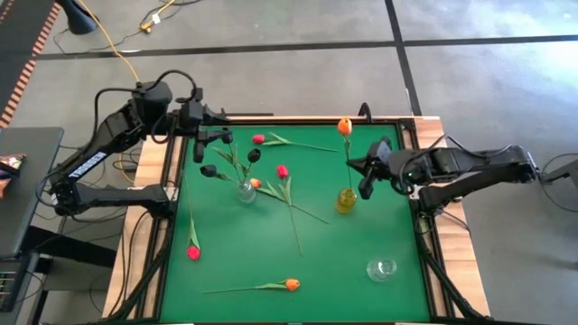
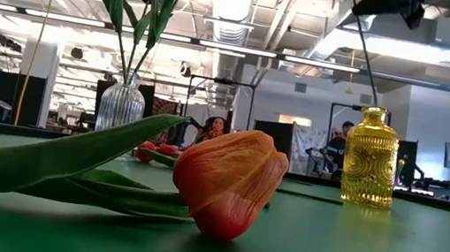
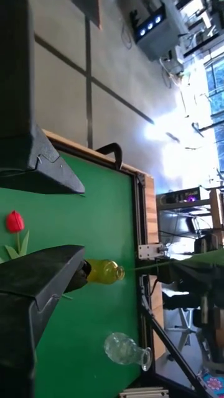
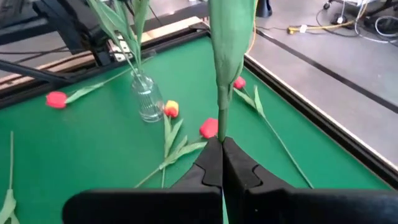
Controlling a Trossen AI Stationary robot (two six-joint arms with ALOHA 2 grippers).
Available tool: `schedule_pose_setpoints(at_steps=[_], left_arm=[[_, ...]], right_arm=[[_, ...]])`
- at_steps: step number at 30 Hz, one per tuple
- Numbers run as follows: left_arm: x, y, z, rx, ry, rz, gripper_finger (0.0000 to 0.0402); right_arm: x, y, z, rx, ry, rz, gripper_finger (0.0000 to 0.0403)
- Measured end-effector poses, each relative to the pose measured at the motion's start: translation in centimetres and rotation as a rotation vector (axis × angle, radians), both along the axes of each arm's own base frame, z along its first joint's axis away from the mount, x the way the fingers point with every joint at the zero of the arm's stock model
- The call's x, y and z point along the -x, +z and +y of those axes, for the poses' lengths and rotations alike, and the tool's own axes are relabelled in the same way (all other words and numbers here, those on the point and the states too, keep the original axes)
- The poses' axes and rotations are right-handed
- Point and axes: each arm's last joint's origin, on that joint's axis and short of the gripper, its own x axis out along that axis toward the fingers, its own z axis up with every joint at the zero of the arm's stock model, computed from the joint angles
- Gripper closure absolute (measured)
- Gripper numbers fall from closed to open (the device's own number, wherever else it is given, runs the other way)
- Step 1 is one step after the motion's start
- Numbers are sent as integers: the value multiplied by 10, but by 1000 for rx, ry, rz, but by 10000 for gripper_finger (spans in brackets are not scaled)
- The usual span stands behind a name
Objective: Sort flowers into vase by color
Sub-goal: Put the top right orange tulip into the yellow vase
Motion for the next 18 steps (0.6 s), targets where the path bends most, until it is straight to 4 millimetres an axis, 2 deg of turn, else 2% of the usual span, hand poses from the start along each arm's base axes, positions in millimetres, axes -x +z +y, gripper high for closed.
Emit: schedule_pose_setpoints(at_steps=[18], left_arm=[[0, 0, 0, 28, 1, -6, 270]], right_arm=[[-8, -45, 1, -22, -62, 5, 374]])
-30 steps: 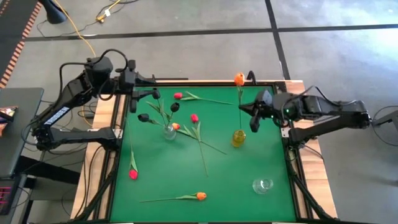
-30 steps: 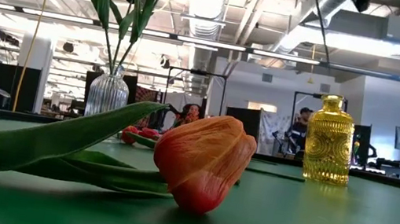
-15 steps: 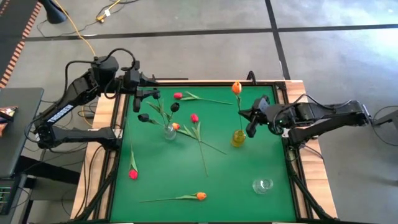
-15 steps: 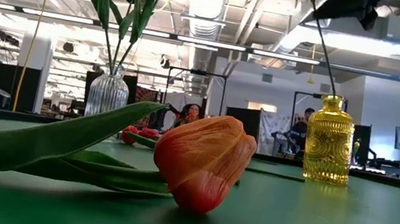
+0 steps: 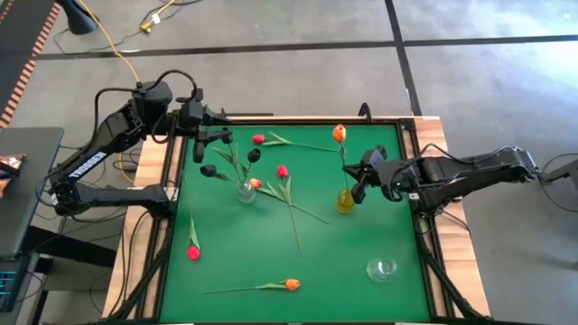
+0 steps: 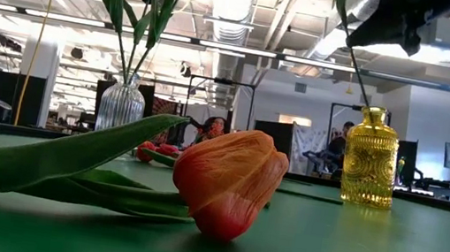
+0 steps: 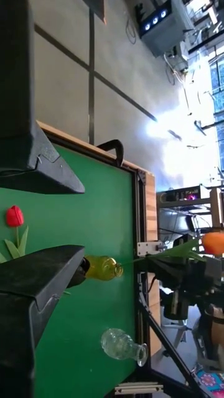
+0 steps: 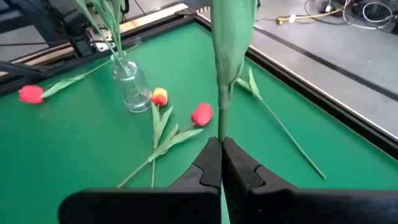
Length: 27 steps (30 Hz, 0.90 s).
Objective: Sort flowers into vase by color
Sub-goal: Put the top right orange tulip into the yellow vase, then put the top orange tulip into the yellow vase
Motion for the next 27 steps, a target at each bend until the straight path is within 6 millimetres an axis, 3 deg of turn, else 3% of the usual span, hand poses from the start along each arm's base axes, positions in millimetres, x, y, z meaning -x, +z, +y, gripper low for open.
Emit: schedule_pose_setpoints(at_steps=[17, 27], left_arm=[[0, 0, 0, -3, 0, 1, 270], [0, 0, 0, -4, 0, 1, 270]], right_arm=[[3, -3, 4, -71, 138, 55, 333], [5, -6, 4, -98, 178, 87, 245]])
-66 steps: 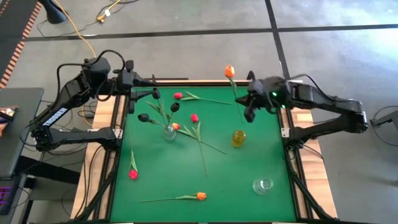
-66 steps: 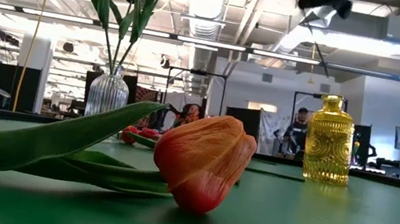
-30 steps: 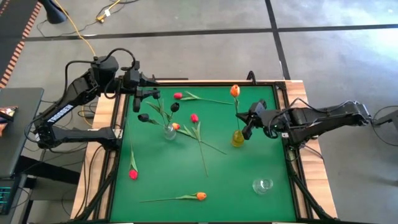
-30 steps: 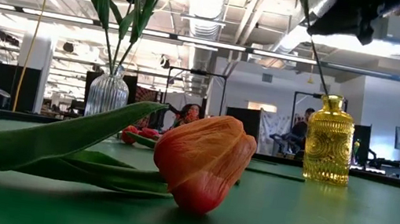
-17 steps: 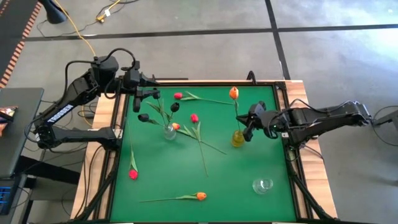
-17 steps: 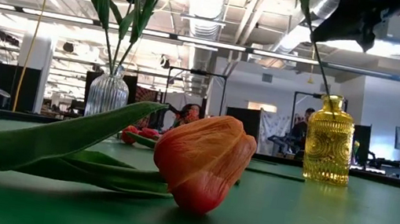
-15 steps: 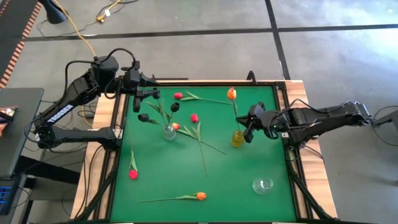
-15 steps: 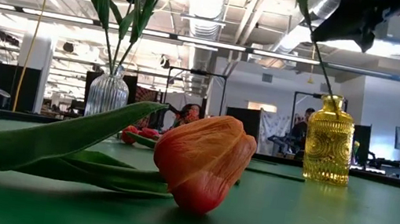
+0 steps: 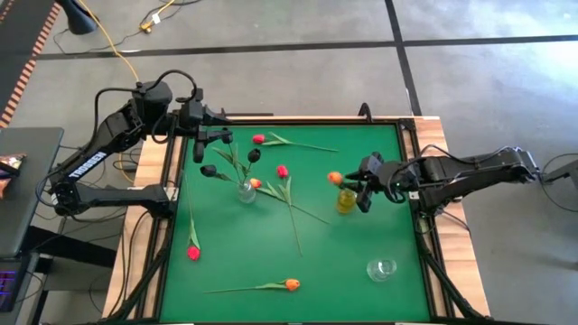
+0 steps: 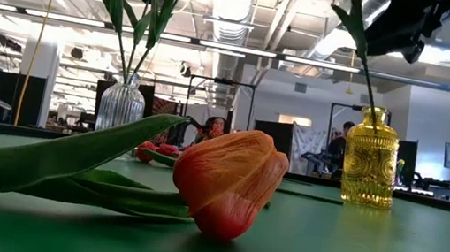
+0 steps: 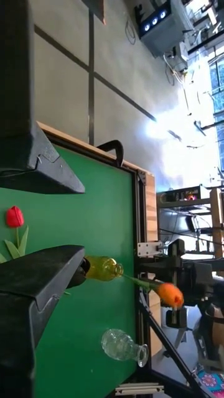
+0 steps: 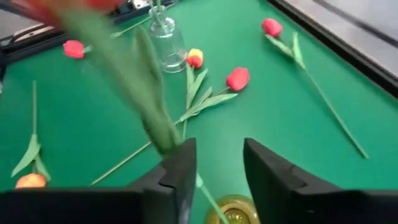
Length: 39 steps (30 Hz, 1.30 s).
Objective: Sort flowers into vase by color
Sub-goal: Put the top orange tulip into the yellow vase
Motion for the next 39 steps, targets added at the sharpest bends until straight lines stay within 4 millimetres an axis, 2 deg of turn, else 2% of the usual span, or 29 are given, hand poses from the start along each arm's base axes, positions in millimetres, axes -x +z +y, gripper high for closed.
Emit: schedule_pose_setpoints(at_steps=[5, 8, 15, 25, 29, 32, 36, 39], left_arm=[[0, 0, 0, 2, -2, 0, 270], [0, 0, 0, 2, -3, -1, 270], [0, 0, 0, 3, -5, -1, 270], [0, -1, 0, 9, -4, 4, 270], [1, -4, -1, 29, -4, 35, 270], [3, -8, -2, 56, -6, 72, 270], [5, -13, -3, 88, -6, 119, 270], [5, -14, -4, 94, -6, 129, 270]], right_arm=[[2, 1, 1, -15, 57, 2, 191], [6, 6, 1, -18, 78, 18, 174], [21, 29, -3, 28, 32, 123, 175], [32, 54, -24, 81, -150, 135, 190], [35, 49, -25, 25, -78, 203, 191], [37, 42, -21, -106, -14, 281, 192], [39, 33, -8, -290, 65, 385, 192], [38, 24, 5, -348, 110, 432, 192]])
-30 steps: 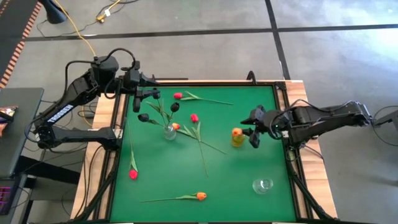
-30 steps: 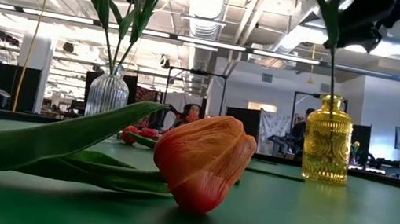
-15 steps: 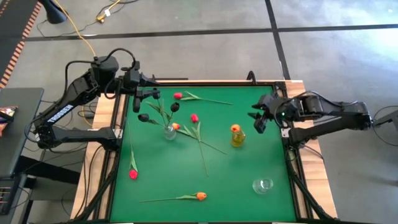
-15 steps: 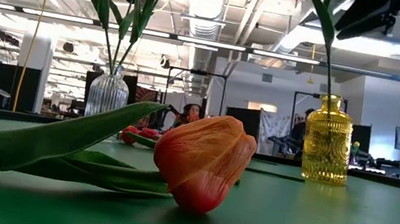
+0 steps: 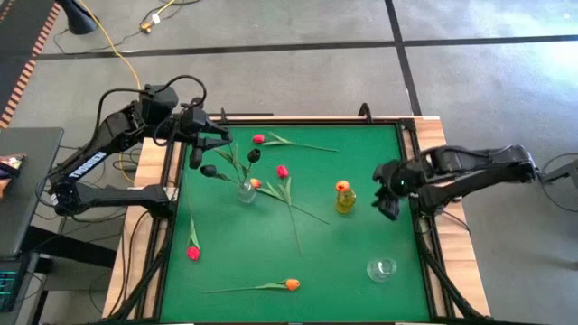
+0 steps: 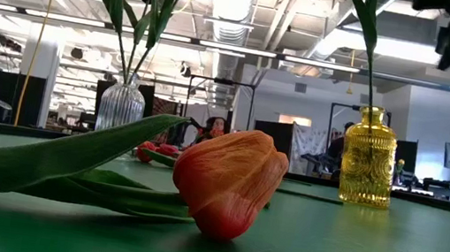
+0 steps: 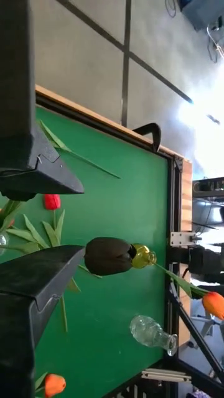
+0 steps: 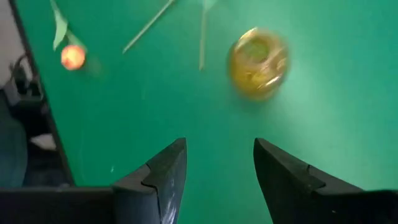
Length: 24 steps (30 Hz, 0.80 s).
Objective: Sort flowers into vase by color
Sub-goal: Put the top orange tulip into the yellow vase
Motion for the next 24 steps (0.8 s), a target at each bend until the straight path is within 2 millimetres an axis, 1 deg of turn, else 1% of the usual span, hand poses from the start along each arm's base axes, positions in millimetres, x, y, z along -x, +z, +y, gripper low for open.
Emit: schedule_pose_setpoints(at_steps=[3, 6, 9, 11, 13, 17, 24], left_arm=[[0, -1, 0, 5, -1, 6, 270], [0, -1, 0, 0, -8, 7, 270], [1, -1, -1, -7, -15, 16, 270], [1, -2, -1, -18, -22, 25, 270], [1, -2, -1, -28, -28, 27, 270], [1, -2, -1, -34, -31, 28, 270], [1, -2, -1, -50, -39, 30, 270]], right_arm=[[1, -12, 14, -21, 44, 38, 192], [3, -30, 30, -4, 69, 62, 192], [-3, -49, 48, 25, 110, -30, 192], [-10, -60, 59, 66, 154, -131, 192], [-17, -70, 67, 119, 170, -205, 192], [-33, -90, 76, 206, 184, -253, 192], [-69, -131, 79, 281, 187, -181, 192]])
